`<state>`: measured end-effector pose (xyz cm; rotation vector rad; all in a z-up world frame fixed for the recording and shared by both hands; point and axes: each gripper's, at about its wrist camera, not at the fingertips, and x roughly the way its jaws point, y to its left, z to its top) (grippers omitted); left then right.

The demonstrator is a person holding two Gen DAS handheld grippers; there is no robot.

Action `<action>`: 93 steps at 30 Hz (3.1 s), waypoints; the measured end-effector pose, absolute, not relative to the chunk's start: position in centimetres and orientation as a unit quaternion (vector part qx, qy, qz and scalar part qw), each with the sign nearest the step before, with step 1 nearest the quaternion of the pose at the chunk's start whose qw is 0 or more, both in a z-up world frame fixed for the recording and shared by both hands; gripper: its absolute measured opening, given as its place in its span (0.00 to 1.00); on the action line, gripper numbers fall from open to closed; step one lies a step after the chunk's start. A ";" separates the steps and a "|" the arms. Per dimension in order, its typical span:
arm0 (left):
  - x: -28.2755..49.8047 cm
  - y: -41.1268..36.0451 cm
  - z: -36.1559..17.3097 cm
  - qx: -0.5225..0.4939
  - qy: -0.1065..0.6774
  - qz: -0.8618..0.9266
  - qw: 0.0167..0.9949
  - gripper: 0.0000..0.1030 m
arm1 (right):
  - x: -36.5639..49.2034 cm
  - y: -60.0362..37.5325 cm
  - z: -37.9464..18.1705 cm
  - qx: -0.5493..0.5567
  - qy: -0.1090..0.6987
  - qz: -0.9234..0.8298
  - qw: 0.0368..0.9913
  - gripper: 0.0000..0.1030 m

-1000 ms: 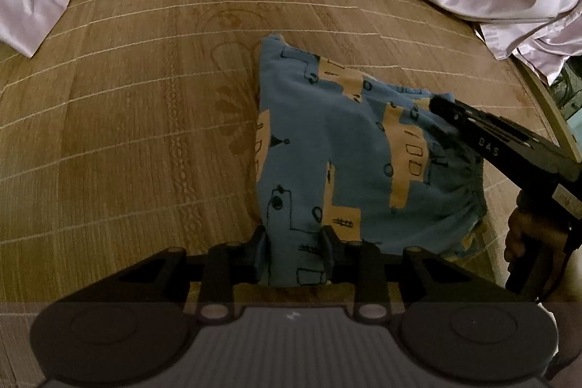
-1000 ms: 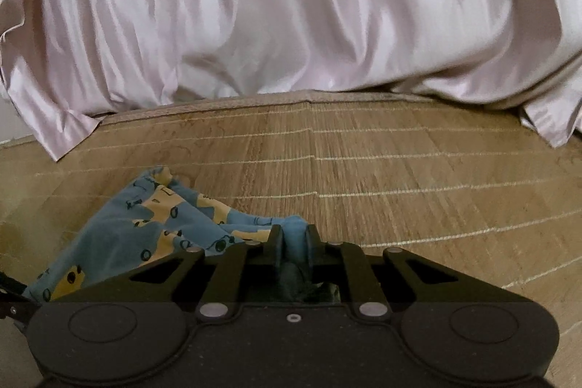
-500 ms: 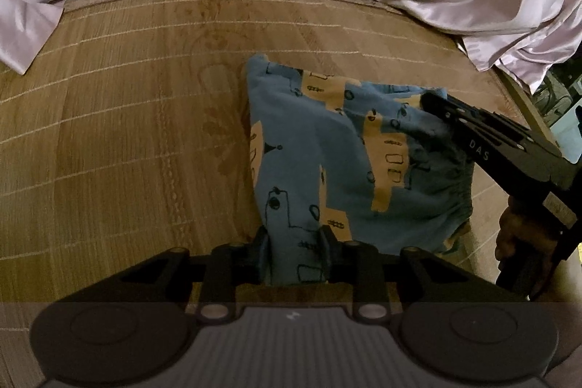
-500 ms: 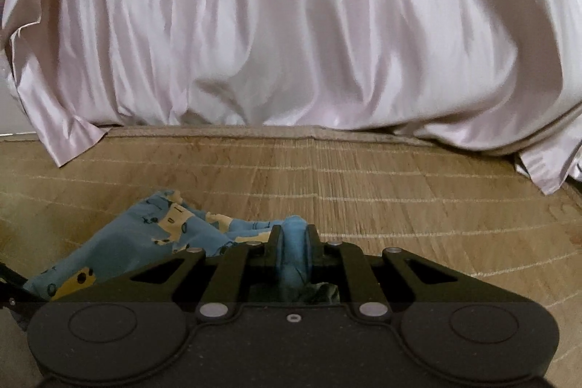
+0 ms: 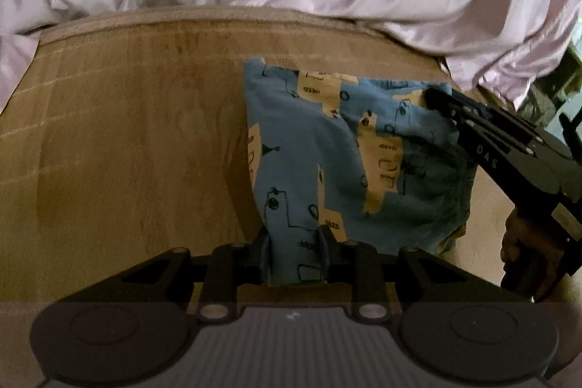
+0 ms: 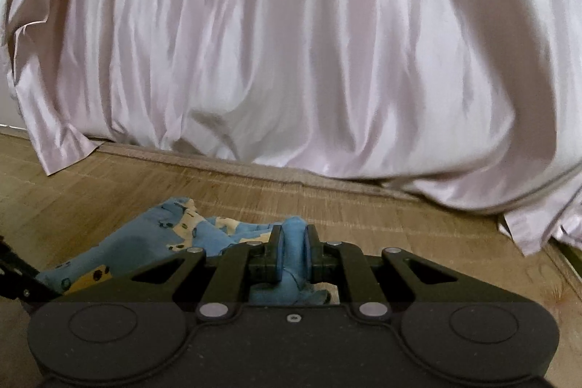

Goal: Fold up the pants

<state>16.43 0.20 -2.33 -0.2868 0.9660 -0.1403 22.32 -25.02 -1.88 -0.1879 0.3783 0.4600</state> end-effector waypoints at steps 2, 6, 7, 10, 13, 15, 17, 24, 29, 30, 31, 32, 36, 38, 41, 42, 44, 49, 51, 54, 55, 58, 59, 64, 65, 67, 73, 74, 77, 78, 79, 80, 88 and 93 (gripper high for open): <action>17.9 0.7 -2.0 -0.144 0.455 -0.064 0.876 0.28 | 24.1 -24.2 -1.4 -0.111 0.174 0.234 0.950 0.10; 20.6 1.5 -0.9 -0.133 0.428 -0.052 0.892 0.28 | 28.4 -22.2 0.0 -0.129 0.156 0.254 0.946 0.10; 21.4 1.7 -0.7 -0.134 0.422 -0.048 0.895 0.28 | 29.5 -21.7 0.3 -0.135 0.153 0.258 0.944 0.10; 23.6 1.9 -0.5 -0.144 0.410 -0.045 0.899 0.28 | 32.6 -19.9 1.3 -0.170 0.141 0.264 0.939 0.10; 25.7 1.8 -0.7 -0.154 0.400 -0.043 0.902 0.28 | 35.3 -19.1 1.8 -0.188 0.144 0.266 0.934 0.10; 26.8 1.8 -1.3 -0.163 0.398 -0.044 0.902 0.28 | 36.7 -18.8 1.6 -0.195 0.152 0.264 0.932 0.10; 27.5 1.9 -2.3 -0.174 0.402 -0.043 0.898 0.28 | 38.0 -18.7 0.9 -0.191 0.168 0.263 0.931 0.11; 28.4 2.2 -6.2 -0.166 0.438 -0.027 0.883 0.29 | 40.4 -17.3 -4.5 -0.205 0.236 0.251 0.916 0.12; 28.2 2.4 -6.4 -0.154 0.434 -0.035 0.887 0.35 | 41.4 -17.6 -4.9 -0.190 0.244 0.238 0.921 0.19; 28.0 2.4 -6.3 -0.153 0.433 -0.033 0.888 0.41 | 41.4 -17.3 -4.9 -0.191 0.241 0.233 0.923 0.29; 28.1 2.4 -6.2 -0.151 0.431 -0.029 0.889 0.45 | 41.4 -17.5 -4.7 -0.186 0.239 0.229 0.925 0.36; 28.0 2.5 -6.1 -0.149 0.429 -0.026 0.890 0.49 | 41.2 -17.8 -4.5 -0.177 0.238 0.230 0.927 0.51; 27.4 2.7 -5.0 -0.151 0.420 -0.019 0.895 0.62 | 40.3 -18.9 -3.4 -0.149 0.224 0.215 0.939 0.81; 27.0 2.8 -4.3 -0.151 0.410 -0.010 0.899 0.72 | 39.5 -19.5 -2.7 -0.138 0.215 0.210 0.944 0.90; 26.2 2.9 -2.7 -0.145 0.386 0.003 0.911 0.80 | 37.9 -20.3 -1.2 -0.121 0.198 0.205 0.951 0.96; 25.9 2.8 -2.1 -0.141 0.377 0.008 0.915 0.85 | 37.5 -20.5 -0.7 -0.115 0.194 0.202 0.953 0.98; 25.1 2.7 -0.7 -0.132 0.355 0.023 0.925 0.90 | 36.1 -21.2 0.4 -0.102 0.185 0.198 0.957 0.99; 22.8 2.7 2.4 -0.112 0.309 0.050 0.943 0.98 | 32.9 -22.1 2.5 -0.090 0.168 0.189 0.963 0.99; 21.8 2.7 3.4 -0.105 0.296 0.057 0.948 1.00 | 31.5 -22.3 3.2 -0.082 0.163 0.185 0.966 0.99; 20.1 2.6 4.6 -0.095 0.271 0.069 0.955 1.00 | 29.1 -23.2 4.3 -0.071 0.153 0.184 0.968 0.99; 19.5 2.4 4.8 -0.090 0.266 0.071 0.957 1.00 | 28.3 -23.5 4.5 -0.068 0.150 0.182 0.970 0.99; 17.9 1.8 5.2 -0.070 0.251 0.066 0.963 1.00 | 26.0 -24.4 5.3 -0.056 0.141 0.176 0.973 0.99; 17.3 1.6 5.2 -0.065 0.248 0.066 0.964 1.00 | 25.1 -24.8 5.5 -0.051 0.140 0.172 0.974 0.99; 14.4 1.0 5.1 -0.070 0.242 0.065 0.966 1.00 | 20.7 -26.0 6.3 -0.031 0.136 0.154 0.978 0.99; 13.9 0.9 5.1 -0.070 0.241 0.063 0.966 1.00 | 19.8 -26.1 6.4 -0.027 0.138 0.148 0.979 0.99; 12.8 0.5 5.2 -0.064 0.244 0.058 0.966 1.00 | 18.1 -26.2 6.5 -0.017 0.138 0.136 0.981 0.99; 10.0 -0.8 4.6 -0.066 0.252 0.055 0.964 1.00 | 13.3 -26.4 6.6 -0.005 0.138 0.126 0.982 0.99; 9.6 -1.0 4.4 -0.065 0.255 0.053 0.963 1.00 | 12.7 -26.4 6.5 -0.006 0.139 0.126 0.982 0.99; 8.4 -1.6 4.2 -0.058 0.256 0.056 0.963 1.00 | 11.0 -26.6 6.1 -0.005 0.143 0.126 0.982 0.99; 8.1 -1.7 4.2 -0.058 0.254 0.058 0.964 1.00 | 10.6 -26.7 5.9 -0.003 0.145 0.123 0.982 0.99; 7.8 -1.9 4.1 -0.059 0.252 0.059 0.964 1.00 | 10.0 -26.8 5.8 -0.001 0.146 0.120 0.982 0.99; 7.5 -2.1 4.0 -0.060 0.251 0.059 0.964 1.00 | 9.5 -27.0 5.6 0.001 0.148 0.118 0.982 0.99; 6.8 -3.3 2.9 -0.037 0.265 0.074 0.961 1.00 | 7.5 -28.5 3.8 0.019 0.165 0.119 0.979 0.99; 6.9 -4.0 2.3 -0.020 0.272 0.084 0.958 1.00 | 7.9 -29.1 3.2 0.030 0.163 0.121 0.979 0.99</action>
